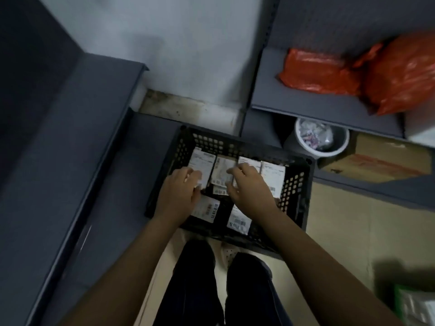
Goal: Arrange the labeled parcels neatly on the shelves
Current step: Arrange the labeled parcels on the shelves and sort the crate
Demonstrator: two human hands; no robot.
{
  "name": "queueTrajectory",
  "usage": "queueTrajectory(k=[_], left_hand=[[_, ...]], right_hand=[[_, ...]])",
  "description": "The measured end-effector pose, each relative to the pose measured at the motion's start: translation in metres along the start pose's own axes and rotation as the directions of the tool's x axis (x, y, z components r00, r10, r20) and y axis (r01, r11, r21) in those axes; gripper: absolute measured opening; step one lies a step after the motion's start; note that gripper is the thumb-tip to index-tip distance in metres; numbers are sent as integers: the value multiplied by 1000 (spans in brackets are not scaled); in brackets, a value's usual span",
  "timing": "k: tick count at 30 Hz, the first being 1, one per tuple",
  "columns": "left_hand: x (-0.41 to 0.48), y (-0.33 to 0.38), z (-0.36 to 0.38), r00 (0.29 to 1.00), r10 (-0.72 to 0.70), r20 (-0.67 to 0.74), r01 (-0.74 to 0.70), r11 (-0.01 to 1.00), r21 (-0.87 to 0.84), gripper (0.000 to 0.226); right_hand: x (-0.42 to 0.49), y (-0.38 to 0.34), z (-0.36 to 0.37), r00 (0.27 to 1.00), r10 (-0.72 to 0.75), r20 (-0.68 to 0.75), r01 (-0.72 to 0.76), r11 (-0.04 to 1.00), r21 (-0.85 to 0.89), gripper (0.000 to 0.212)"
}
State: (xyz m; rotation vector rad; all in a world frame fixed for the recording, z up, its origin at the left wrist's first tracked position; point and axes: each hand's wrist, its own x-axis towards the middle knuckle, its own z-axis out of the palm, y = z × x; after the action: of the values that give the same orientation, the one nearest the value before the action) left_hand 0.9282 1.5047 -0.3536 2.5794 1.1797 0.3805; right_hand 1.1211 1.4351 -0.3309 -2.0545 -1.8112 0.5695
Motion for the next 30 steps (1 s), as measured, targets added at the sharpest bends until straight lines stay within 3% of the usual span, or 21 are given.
queueTrajectory(k=[6, 11, 14, 19, 25, 30], left_hand=[[-92, -11, -43, 945, -302, -125, 311, 948, 59, 25], [-171, 7, -85, 847, -494, -198, 526, 833, 171, 30], [-230, 24, -111, 718, -621, -315, 689, 699, 194, 35], [-324, 54, -149, 489, -726, -484, 866, 473, 164, 33], [-438, 105, -179, 221, -733, -643, 975, 190, 117, 28], [-528, 152, -194, 35, -675, -737, 999, -1, 48, 23]], right_hand=[[6, -64, -1, 924, -349, 156, 362, 930, -62, 26], [-8, -128, 8, 739, -594, 319, 634, 773, -29, 30], [-26, -184, 20, 580, -720, 381, 770, 637, 33, 28], [-84, -279, 37, 255, -863, 436, 933, 338, 123, 37], [-178, -370, 66, -73, -900, 430, 968, 40, 249, 37], [-272, -429, 88, -270, -878, 395, 935, -141, 326, 39]])
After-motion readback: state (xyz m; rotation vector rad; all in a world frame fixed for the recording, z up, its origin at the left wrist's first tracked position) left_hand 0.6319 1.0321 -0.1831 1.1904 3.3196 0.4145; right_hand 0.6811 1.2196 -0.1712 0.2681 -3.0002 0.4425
